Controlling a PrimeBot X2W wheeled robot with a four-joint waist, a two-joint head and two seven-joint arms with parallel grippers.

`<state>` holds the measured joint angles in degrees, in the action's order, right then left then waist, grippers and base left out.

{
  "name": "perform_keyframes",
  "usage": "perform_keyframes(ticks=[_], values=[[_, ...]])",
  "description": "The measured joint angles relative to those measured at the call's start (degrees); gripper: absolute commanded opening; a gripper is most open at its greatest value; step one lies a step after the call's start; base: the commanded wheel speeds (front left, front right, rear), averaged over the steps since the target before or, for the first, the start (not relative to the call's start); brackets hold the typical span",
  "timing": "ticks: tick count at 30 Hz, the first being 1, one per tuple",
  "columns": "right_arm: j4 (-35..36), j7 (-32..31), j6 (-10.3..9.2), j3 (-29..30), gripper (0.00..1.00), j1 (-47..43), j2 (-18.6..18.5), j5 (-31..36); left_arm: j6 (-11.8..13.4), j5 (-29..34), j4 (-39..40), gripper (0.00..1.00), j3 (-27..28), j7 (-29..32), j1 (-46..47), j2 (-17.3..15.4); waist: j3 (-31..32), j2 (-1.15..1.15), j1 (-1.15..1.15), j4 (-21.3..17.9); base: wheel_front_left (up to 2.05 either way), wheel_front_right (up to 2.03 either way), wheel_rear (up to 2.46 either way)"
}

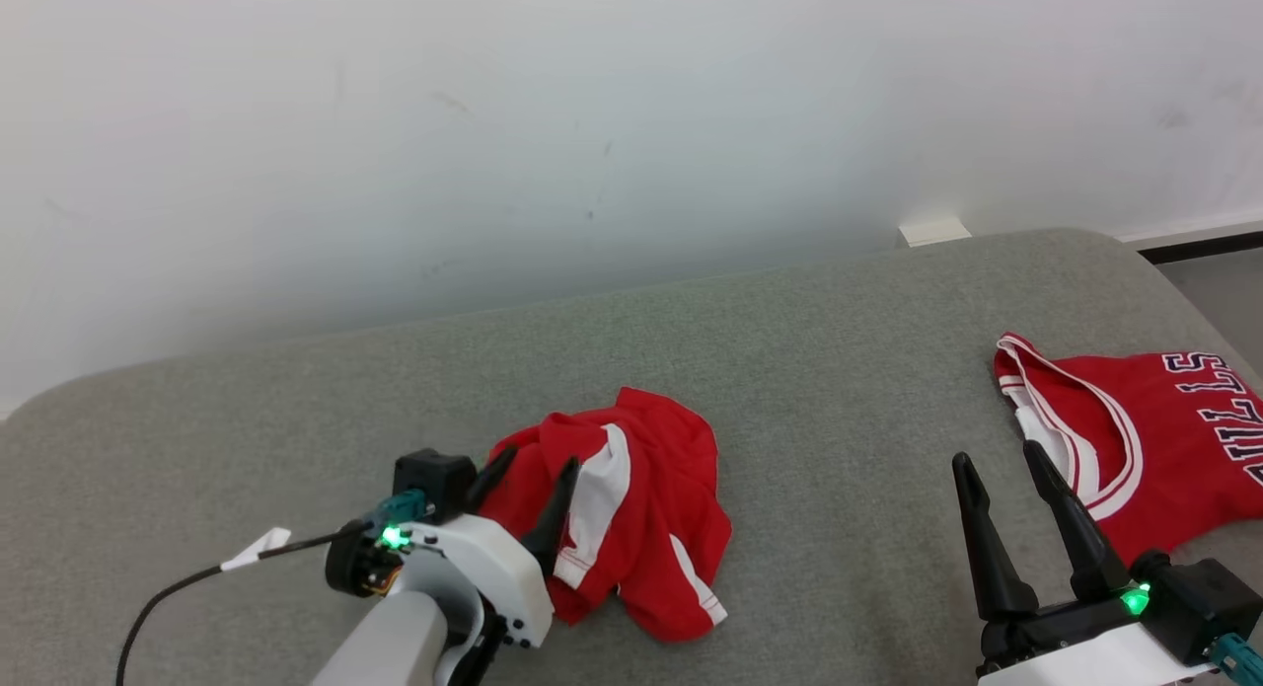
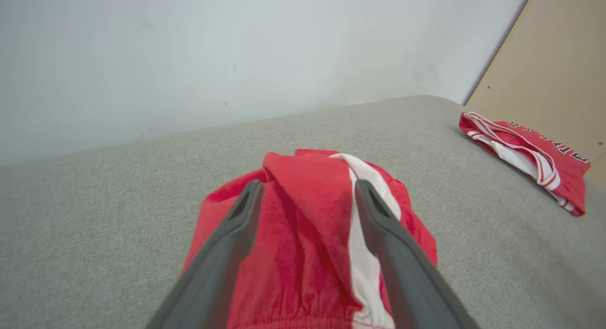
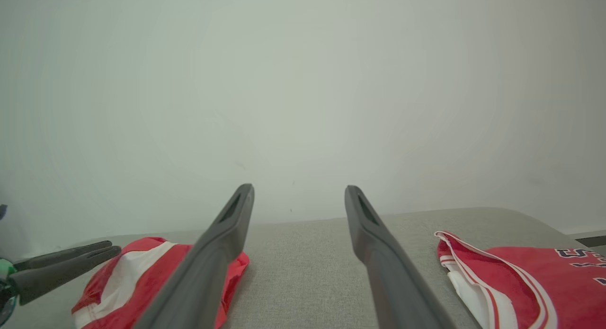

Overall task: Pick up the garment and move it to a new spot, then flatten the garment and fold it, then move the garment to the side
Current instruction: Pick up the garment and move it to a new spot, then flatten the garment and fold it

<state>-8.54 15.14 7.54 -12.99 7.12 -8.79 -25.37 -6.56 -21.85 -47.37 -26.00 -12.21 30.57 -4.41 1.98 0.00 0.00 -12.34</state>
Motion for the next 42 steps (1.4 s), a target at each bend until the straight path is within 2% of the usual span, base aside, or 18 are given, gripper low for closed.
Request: perform_keyframes(ticks=[7, 13, 17, 22, 25, 33, 42], values=[[0.7, 0.0, 0.00, 1.0, 1.00, -0.7, -0.2, 0.1, 0.8, -0.6, 6.1, 1.00, 2.4, -1.9, 0.6, -3.4, 0.8, 0.00, 0.00, 2.2, 0.00, 0.00, 0.00], [1.4, 0.0, 0.00, 1.9, 1.00, -1.8, 0.0, 0.2, 4.5, -1.5, 15.6, 1.00, 6.9, -2.3, -2.8, -8.9, 1.0, 0.00, 0.00, 3.6, 0.00, 0.00, 0.00], [1.4, 0.0, 0.00, 2.0, 1.00, -3.2, -0.1, 0.2, 7.4, -2.7, 23.3, 1.00, 9.3, -2.5, -9.5, -10.7, 1.0, 0.00, 0.00, 4.2, 0.00, 0.00, 0.00], [1.5, 0.0, 0.00, 2.4, 1.00, -4.8, 0.0, -0.1, 11.4, -2.3, 31.6, 1.00, 11.2, -2.8, -19.3, -10.2, 0.7, 0.00, 0.00, 4.9, 0.00, 0.00, 0.00], [1.7, 0.0, 0.01, 2.5, 1.00, -5.5, 0.4, -1.6, 12.2, -2.2, 34.3, 1.00, 12.3, -2.9, -23.5, -8.6, 0.5, 0.00, 0.00, 5.6, 0.00, 0.00, 0.00], [2.0, 0.0, 0.00, 2.5, 1.00, -6.2, 0.4, -1.9, 12.0, 0.6, 38.6, 1.00, 14.9, -2.9, -29.7, -3.9, 0.9, 0.00, 0.01, 6.2, 0.00, 0.00, 0.00], [1.9, 0.0, 0.00, 2.0, 1.00, -6.1, 0.2, -2.5, 10.1, 3.0, 38.7, 1.00, 16.6, -2.9, -29.9, -1.8, 1.5, 0.00, 0.01, 6.1, 0.00, 0.00, 0.00]])
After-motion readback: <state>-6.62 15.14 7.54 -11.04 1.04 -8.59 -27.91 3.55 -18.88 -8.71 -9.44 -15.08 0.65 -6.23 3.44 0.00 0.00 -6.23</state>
